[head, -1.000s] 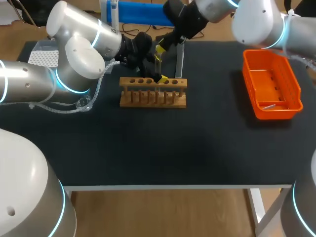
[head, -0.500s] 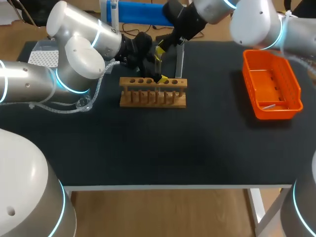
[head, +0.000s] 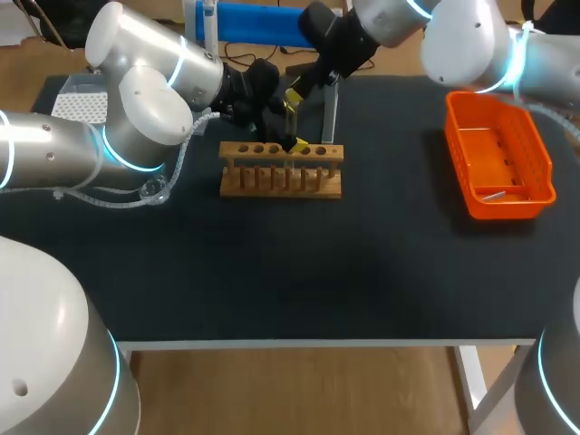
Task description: Invert the test tube, pick up the pipette, mount the tip to pipette, aspirate from beaker and dispense into the tube, eject the tip, return the pipette, and cap with the stopper.
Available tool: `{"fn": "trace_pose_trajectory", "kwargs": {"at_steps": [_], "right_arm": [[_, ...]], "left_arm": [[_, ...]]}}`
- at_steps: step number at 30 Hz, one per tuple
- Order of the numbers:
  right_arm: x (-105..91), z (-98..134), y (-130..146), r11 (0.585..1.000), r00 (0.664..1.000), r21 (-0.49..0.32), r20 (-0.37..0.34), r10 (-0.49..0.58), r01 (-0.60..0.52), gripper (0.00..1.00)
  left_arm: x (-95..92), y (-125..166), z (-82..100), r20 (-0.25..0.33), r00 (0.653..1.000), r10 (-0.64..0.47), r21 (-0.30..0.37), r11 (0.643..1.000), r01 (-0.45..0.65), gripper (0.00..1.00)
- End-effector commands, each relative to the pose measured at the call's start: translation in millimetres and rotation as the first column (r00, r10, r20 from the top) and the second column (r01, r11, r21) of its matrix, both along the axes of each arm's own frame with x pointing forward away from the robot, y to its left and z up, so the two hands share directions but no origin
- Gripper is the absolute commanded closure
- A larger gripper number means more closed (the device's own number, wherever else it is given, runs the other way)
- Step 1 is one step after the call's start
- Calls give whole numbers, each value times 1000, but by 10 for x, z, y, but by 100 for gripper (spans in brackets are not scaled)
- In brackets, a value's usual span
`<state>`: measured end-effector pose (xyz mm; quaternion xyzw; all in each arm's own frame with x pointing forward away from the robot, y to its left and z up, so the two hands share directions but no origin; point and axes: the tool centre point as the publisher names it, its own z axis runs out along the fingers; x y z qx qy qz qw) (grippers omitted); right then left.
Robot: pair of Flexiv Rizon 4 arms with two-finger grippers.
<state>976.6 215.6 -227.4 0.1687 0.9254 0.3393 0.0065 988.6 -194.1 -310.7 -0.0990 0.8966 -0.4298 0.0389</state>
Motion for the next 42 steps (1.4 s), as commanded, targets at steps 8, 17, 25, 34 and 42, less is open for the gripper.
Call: {"fn": "trace_pose_trajectory", "kwargs": {"at_steps": [8, 17, 25, 34, 42], "right_arm": [[-1, 132, 3, 998, 1000, 57, -10, -18, 18, 100], [-32, 162, 31, 997, 1000, 69, -25, -19, 20, 100], [-27, 130, 20, 998, 999, 58, -22, -25, 26, 100], [-12, 140, -111, 997, 999, 54, -18, -47, 47, 100], [-28, 127, -178, 997, 998, 55, -20, -57, 58, 100]], "left_arm": [[2, -1, -12, 1, 1000, 0, -4, 1000, 0, 0], [2, -1, -12, 1, 1000, 0, -4, 1000, 0, 0], [2, -1, -12, 1, 1000, 0, -4, 1000, 0, 0], [2, -1, -12, 1, 1000, 0, -4, 1000, 0, 0], [2, -1, -12, 1, 1000, 0, -4, 1000, 0, 0]]}}
